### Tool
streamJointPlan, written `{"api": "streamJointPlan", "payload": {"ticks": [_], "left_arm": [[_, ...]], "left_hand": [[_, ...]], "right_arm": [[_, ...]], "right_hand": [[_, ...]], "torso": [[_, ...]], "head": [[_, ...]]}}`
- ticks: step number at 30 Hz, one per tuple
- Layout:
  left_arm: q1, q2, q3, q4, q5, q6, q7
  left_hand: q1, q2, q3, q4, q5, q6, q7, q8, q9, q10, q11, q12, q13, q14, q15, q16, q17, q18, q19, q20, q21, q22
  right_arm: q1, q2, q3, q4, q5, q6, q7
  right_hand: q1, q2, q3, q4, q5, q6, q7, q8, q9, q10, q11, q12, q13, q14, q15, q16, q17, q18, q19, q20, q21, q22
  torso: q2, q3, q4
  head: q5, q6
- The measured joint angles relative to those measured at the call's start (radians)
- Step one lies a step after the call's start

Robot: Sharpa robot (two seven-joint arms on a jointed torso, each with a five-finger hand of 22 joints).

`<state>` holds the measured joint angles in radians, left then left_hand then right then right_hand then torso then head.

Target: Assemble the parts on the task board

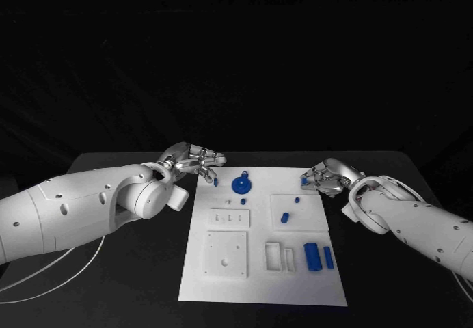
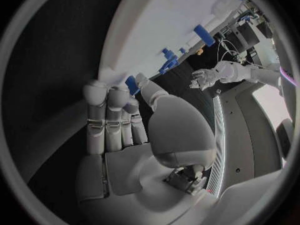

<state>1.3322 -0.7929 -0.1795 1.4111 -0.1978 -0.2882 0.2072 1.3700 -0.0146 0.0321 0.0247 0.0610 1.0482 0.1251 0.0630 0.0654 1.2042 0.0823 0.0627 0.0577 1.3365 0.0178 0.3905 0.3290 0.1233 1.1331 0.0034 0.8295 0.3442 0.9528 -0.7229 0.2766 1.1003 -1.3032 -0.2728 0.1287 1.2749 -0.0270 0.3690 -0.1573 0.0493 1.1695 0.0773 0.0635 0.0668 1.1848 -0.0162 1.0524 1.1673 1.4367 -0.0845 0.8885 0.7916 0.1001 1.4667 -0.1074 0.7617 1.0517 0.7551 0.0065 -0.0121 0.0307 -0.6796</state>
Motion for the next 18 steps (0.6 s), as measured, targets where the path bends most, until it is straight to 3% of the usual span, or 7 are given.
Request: {"api": "streamJointPlan", "payload": {"ticks": [5, 10, 14, 18], "left_arm": [[0.004, 0.0, 0.001, 0.0, -0.023, 0.014, -0.024], [0.033, 0.008, 0.001, -0.002, -0.053, 0.038, -0.067], [0.066, 0.026, 0.001, -0.017, -0.079, 0.061, -0.112], [0.088, 0.05, 0.001, -0.035, -0.11, 0.079, -0.184]], "left_hand": [[-0.009, 0.009, -0.008, 0.02, 0.0, 0.045, -0.02, 0.0, 0.0, 0.095, -0.026, 0.0, 0.001, 0.024, -0.023, 0.028, 0.016, -0.014, 0.011, -0.018, 0.033, 0.019], [-0.025, 0.013, -0.025, 0.046, 0.008, 0.07, -0.035, 0.0, 0.008, 0.165, -0.051, 0.0, 0.004, 0.046, -0.043, 0.115, 0.076, -0.012, -0.001, -0.047, 0.1, 0.068], [-0.054, 0.009, -0.047, 0.068, 0.008, 0.077, -0.037, 0.0, 0.015, 0.24, -0.073, 0.004, 0.013, 0.033, -0.069, 0.303, 0.216, -0.014, -0.015, -0.072, 0.179, 0.127], [-0.099, 0.03, -0.064, 0.088, 0.006, 0.082, -0.047, 0.0, 0.018, 0.264, -0.095, 0.1, 0.079, 0.007, -0.089, 0.485, 0.344, -0.014, -0.033, -0.09, 0.239, 0.176]], "right_arm": [[0.0, -0.017, 0.008, 0.045, -0.01, -0.01, -0.012], [0.018, -0.033, 0.018, 0.101, -0.025, -0.009, -0.028], [0.04, -0.034, 0.021, 0.149, -0.041, -0.001, -0.041], [0.053, -0.022, 0.022, 0.191, -0.058, 0.011, -0.058]], "right_hand": [[-0.001, 0.015, -0.014, -0.014, 0.0, 0.0, 0.0, 0.0, 0.0, 0.001, -0.001, -0.004, 0.006, 0.003, -0.003, -0.008, 0.009, 0.0, -0.002, -0.002, -0.005, 0.004], [-0.002, 0.016, -0.016, -0.024, 0.0, 0.0, 0.0, -0.001, 0.0, 0.004, -0.004, -0.004, 0.007, 0.003, -0.003, -0.009, 0.013, -0.002, -0.004, -0.003, -0.007, 0.006], [-0.002, 0.016, -0.018, -0.025, 0.0, 0.001, -0.001, -0.001, 0.0, 0.004, -0.004, -0.004, 0.007, 0.003, -0.003, -0.009, 0.015, -0.002, -0.004, -0.003, -0.007, 0.007], [-0.002, 0.016, -0.034, -0.022, 0.0, 0.003, -0.002, -0.001, 0.0, 0.004, -0.004, -0.009, 0.01, 0.003, -0.003, -0.014, 0.02, -0.003, -0.004, -0.003, -0.007, 0.009]], "torso": [[-0.003, -0.0004, -0.0015], [-0.008, -0.0044, -0.0051], [-0.014, -0.0073, -0.0068], [-0.021, -0.0099, -0.0074]], "head": [[-0.002, 0.002], [-0.003, 0.004], [0.001, 0.002], [0.003, 0.0]]}}
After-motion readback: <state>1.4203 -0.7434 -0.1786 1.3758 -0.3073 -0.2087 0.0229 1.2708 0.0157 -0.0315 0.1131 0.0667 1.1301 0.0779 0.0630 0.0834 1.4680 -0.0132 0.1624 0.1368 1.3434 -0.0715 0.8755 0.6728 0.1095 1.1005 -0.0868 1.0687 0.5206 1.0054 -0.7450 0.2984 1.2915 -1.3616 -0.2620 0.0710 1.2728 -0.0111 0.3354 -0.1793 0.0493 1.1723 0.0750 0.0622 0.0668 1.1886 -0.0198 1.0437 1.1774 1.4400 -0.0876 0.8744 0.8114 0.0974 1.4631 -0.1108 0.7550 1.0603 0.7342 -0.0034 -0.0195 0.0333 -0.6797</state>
